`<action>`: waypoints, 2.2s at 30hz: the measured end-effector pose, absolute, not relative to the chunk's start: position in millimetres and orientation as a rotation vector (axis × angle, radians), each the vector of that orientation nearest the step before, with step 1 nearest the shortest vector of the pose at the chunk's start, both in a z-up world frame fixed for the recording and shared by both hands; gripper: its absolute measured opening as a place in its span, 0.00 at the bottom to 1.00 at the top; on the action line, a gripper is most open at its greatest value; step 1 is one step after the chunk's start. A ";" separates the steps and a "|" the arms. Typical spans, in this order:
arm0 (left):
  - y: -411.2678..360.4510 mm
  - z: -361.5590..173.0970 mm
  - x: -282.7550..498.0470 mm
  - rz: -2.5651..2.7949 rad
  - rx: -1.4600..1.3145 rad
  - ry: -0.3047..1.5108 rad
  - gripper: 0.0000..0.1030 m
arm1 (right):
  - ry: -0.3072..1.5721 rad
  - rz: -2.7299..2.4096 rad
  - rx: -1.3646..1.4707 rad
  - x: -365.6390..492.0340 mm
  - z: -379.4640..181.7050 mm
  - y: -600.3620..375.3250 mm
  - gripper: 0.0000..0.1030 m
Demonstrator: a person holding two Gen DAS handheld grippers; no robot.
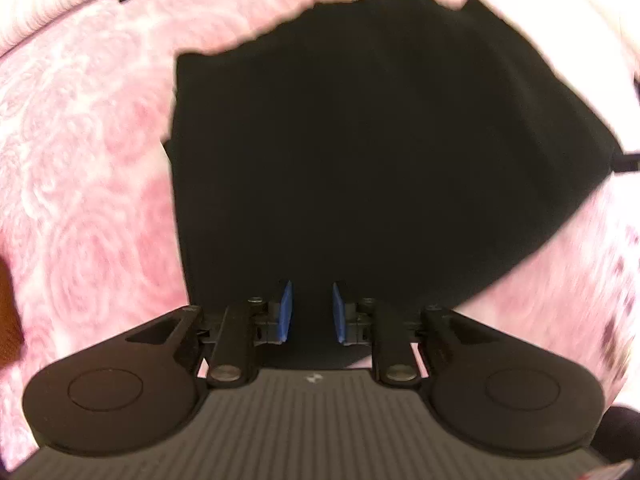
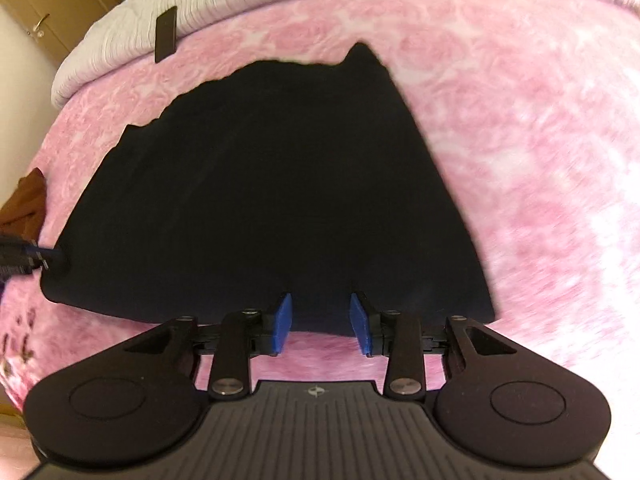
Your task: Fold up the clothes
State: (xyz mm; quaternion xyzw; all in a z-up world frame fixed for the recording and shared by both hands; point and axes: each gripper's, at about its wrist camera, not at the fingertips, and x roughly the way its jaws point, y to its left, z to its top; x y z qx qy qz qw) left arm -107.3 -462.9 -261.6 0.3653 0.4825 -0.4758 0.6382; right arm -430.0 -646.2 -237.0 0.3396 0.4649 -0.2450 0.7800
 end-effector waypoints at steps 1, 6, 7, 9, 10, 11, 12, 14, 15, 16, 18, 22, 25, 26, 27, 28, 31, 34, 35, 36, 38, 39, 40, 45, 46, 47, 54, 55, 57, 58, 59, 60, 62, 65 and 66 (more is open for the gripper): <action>-463.9 -263.1 -107.3 -1.075 0.830 1.112 0.17 | 1.027 -0.520 0.762 -425.7 -243.2 -646.4 0.49; -469.0 -267.4 -106.1 -1.021 0.804 1.161 0.17 | 1.104 -0.525 0.854 -413.6 -256.5 -649.7 0.51; -469.6 -265.5 -106.2 -1.013 0.805 1.162 0.17 | 1.107 -0.523 0.849 -412.7 -254.9 -649.3 0.51; -468.6 -261.1 -108.7 -0.997 0.822 1.156 0.18 | 1.112 -0.517 0.840 -410.9 -251.5 -648.6 0.52; -465.5 -258.4 -109.2 -0.991 0.825 1.156 0.18 | 1.117 -0.513 0.834 -409.9 -250.0 -647.4 0.52; -462.4 -255.6 -109.8 -0.985 0.829 1.155 0.18 | 1.120 -0.509 0.834 -409.1 -248.8 -646.7 0.52; -460.1 -252.5 -110.3 -0.983 0.829 1.154 0.18 | 1.123 -0.506 0.835 -408.4 -247.6 -646.1 0.52; -455.6 -246.3 -111.4 -0.978 0.831 1.151 0.18 | 1.119 -0.495 0.843 -407.0 -243.9 -644.6 0.52; -453.4 -243.2 -112.0 -0.975 0.832 1.150 0.18 | 1.121 -0.493 0.837 -405.4 -241.5 -643.1 0.53; -451.0 -240.0 -112.5 -0.973 0.832 1.149 0.19 | 1.121 -0.488 0.833 -405.9 -239.8 -640.9 0.53; -440.4 -232.9 -110.0 -0.985 0.834 1.143 0.20 | 1.121 -0.478 0.827 -407.1 -236.6 -636.3 0.54; -429.4 -223.4 -103.9 -1.012 0.848 1.131 0.22 | 1.104 -0.488 0.828 -408.0 -225.3 -625.6 0.57; -422.9 -219.6 -95.9 -1.042 0.855 1.111 0.24 | 1.096 -0.510 0.831 -399.3 -221.5 -616.9 0.57; -419.0 -218.3 -91.7 -1.057 0.859 1.101 0.25 | 1.094 -0.517 0.829 -395.9 -220.6 -612.2 0.57; -415.0 -217.0 -87.6 -1.072 0.864 1.091 0.26 | 1.093 -0.523 0.827 -392.4 -219.6 -607.4 0.57; -411.0 -215.7 -83.4 -1.087 0.869 1.081 0.26 | 1.090 -0.529 0.826 -388.6 -218.0 -601.8 0.57; -398.7 -217.9 -60.2 -1.149 0.891 1.041 0.28 | 1.065 -0.559 0.814 -369.2 -209.7 -580.3 0.57; -385.5 -218.8 -33.4 -1.245 0.918 0.978 0.32 | 1.039 -0.612 0.772 -340.1 -198.4 -550.4 0.57; -381.5 -219.0 -24.2 -1.282 0.930 0.950 0.35 | 1.029 -0.634 0.753 -328.3 -194.3 -537.8 0.57; -377.5 -218.2 -15.7 -1.317 0.967 0.901 0.36 | 1.019 -0.656 0.733 -316.4 -190.3 -525.1 0.59; -369.5 -216.5 1.4 -1.386 1.039 0.801 0.41 | 1.008 -0.672 0.696 -287.1 -187.9 -496.0 0.61; -365.6 -215.6 9.8 -1.419 1.074 0.749 0.42 | 1.004 -0.668 0.675 -271.5 -187.8 -481.4 0.62; -362.3 -213.1 17.0 -1.442 1.096 0.700 0.47 | 1.016 -0.648 0.640 -250.8 -189.6 -464.5 0.63; -352.2 -208.2 47.8 -1.538 1.188 0.487 0.59 | 1.081 -0.522 0.415 -157.8 -198.3 -386.0 0.67; -351.2 -209.8 50.1 -1.554 1.203 0.452 0.60 | 1.096 -0.503 0.354 -142.9 -201.0 -372.7 0.67; -352.6 -214.4 52.4 -1.576 1.221 0.413 0.63 | 1.113 -0.491 0.307 -130.8 -206.5 -363.6 0.67; -360.3 -258.5 51.4 -1.756 1.383 0.091 0.80 | 1.213 -0.447 -0.041 -91.4 -252.9 -317.6 0.70; -362.5 -266.0 51.0 -1.778 1.406 0.047 0.81 | 1.228 -0.434 -0.095 -92.2 -259.3 -310.4 0.69; -368.7 -280.0 51.0 -1.816 1.441 -0.024 0.81 | 1.268 -0.426 -0.199 -86.9 -274.9 -301.7 0.68; -372.7 -286.6 51.5 -1.832 1.455 -0.050 0.81 | 1.280 -0.430 -0.248 -85.9 -280.4 -299.5 0.68; -377.3 -293.8 52.0 -1.844 1.466 -0.075 0.81 | 1.292 -0.433 -0.296 -85.0 -285.8 -297.5 0.68; -381.2 -300.2 52.1 -1.853 1.475 -0.111 0.81 | 1.294 -0.440 -0.338 -86.3 -288.9 -296.8 0.67; -388.7 -312.2 51.0 -1.872 1.493 -0.192 0.82 | 1.281 -0.440 -0.386 -90.8 -293.5 -298.5 0.67; -399.4 -327.0 47.9 -1.900 1.507 -0.342 0.84 | 1.238 -0.418 -0.425 -97.4 -296.6 -301.8 0.61; -403.9 -330.8 46.4 -1.918 1.509 -0.389 0.86 | 1.227 -0.408 -0.418 -98.0 -297.9 -304.4 0.58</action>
